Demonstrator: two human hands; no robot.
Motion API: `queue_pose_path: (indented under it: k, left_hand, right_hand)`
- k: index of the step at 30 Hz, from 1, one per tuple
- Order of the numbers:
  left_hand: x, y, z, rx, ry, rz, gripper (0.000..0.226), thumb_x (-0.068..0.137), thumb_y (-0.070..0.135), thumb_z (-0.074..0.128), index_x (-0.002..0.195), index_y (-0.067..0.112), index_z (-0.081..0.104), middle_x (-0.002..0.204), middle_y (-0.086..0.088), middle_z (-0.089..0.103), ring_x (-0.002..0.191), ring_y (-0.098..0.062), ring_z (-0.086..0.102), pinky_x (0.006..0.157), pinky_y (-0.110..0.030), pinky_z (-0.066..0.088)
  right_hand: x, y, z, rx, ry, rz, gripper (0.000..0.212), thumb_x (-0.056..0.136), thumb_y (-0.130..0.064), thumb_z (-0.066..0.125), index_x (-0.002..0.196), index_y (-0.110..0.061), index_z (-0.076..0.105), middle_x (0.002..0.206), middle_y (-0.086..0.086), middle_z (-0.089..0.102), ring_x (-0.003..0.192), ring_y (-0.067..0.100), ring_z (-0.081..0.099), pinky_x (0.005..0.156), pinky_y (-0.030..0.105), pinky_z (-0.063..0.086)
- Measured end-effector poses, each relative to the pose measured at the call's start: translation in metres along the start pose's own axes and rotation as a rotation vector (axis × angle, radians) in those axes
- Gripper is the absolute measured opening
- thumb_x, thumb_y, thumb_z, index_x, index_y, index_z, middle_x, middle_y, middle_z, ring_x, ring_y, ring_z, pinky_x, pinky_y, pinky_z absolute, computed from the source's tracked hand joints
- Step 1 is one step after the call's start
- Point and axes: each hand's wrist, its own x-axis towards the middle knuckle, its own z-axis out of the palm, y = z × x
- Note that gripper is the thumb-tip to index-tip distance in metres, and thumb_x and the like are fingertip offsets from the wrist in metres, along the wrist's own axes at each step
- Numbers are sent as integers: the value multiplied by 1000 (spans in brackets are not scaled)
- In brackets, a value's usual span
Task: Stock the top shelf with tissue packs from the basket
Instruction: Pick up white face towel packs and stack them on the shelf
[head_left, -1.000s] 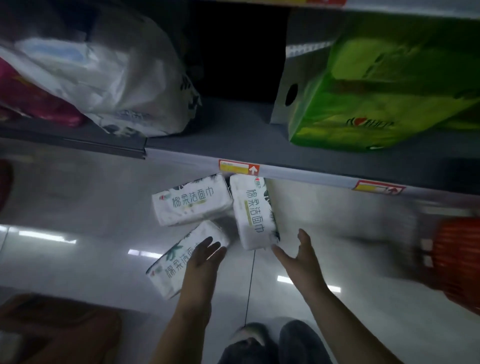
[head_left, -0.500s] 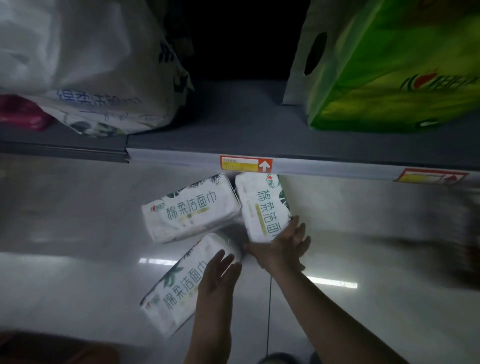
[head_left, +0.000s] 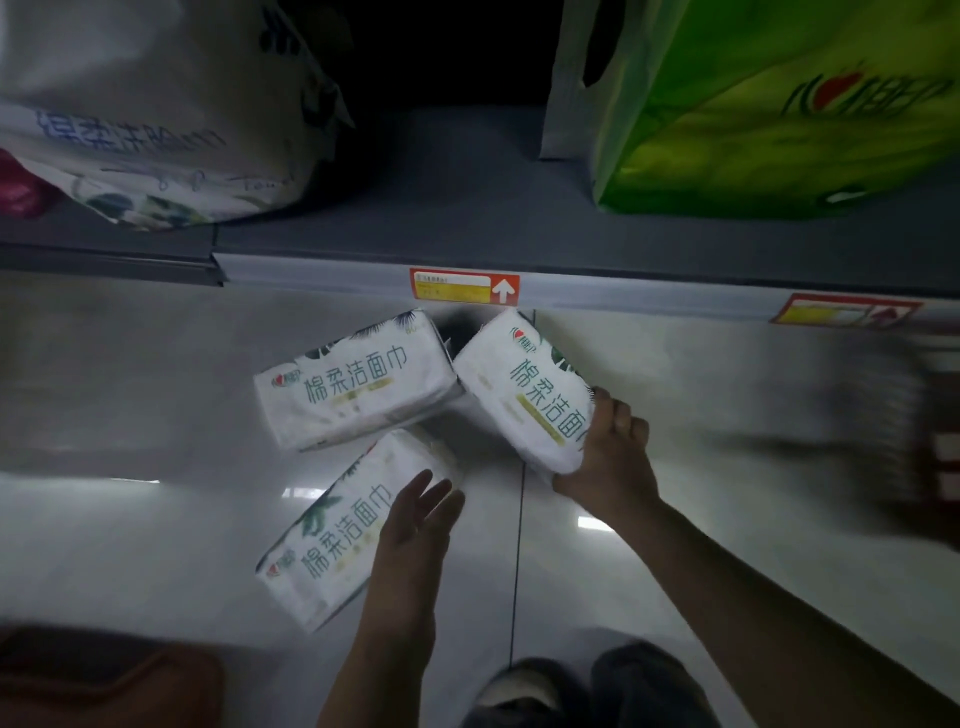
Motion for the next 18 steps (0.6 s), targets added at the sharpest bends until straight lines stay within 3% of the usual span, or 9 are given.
queue_pose_path:
  k: [3,8,10,11,13,15,16,18]
  left_hand:
    - [-3,-6,7,-17,-18,-20,61,60,47,69,118,35,54,126,5,61,117,-12,55,92,-31,42]
    - [0,-13,11,-120,-40,-28,60,59,37,71,116,28,56,126,0,62,121,-17,56,104,-41,41]
    - [-3,-7,10,-153,-56,-23,60,61,35,71,118,26,53,127,-3,61,125,-24,53,97,-42,45]
    - [-5,-3,9,-167,-83,-29,71,54,38,78,120,25,52,127,-3,60,124,-27,52,90,-42,48]
    - [-12,4,10,-174,-153,-59,116,27,52,91,129,19,48,127,-4,58,121,-31,52,81,-42,51]
    - [-20,13,13,-152,-180,-105,141,17,60,91,141,17,39,135,-4,52,124,-31,51,81,-44,53]
    - [-24,16,14,-143,-186,-116,140,22,59,92,144,19,36,139,-3,50,125,-29,51,82,-45,55]
    - [-29,18,14,-132,-190,-125,117,42,49,91,143,21,38,139,-3,54,121,-25,57,83,-46,56]
  right_hand:
    - [0,18,-17,-112,-18,-77,104,58,-31,84,141,-10,24,131,11,37,117,29,33,86,35,42]
    - [-10,44,-46,-196,-36,-167,98,59,-31,83,139,-9,32,127,9,45,117,25,38,87,31,43]
    - [-19,52,-57,-182,-39,-215,95,57,-28,83,137,-10,36,126,7,48,115,23,40,84,28,43]
    - [-25,55,-63,-162,-46,-232,94,57,-26,83,136,-11,37,126,5,48,115,22,39,83,27,43]
    - [-36,57,-73,-140,-60,-288,91,58,-24,82,136,-14,37,127,2,47,115,17,36,84,24,43]
    - [-46,56,-83,-143,-67,-363,88,60,-24,79,137,-18,35,128,-2,45,115,12,33,87,23,46]
    - [-51,54,-88,-150,-75,-399,87,61,-24,77,137,-19,35,128,-4,44,115,9,31,87,22,45]
    - [-62,50,-98,-166,-91,-468,86,61,-24,76,137,-21,35,128,-7,43,114,6,30,86,19,44]
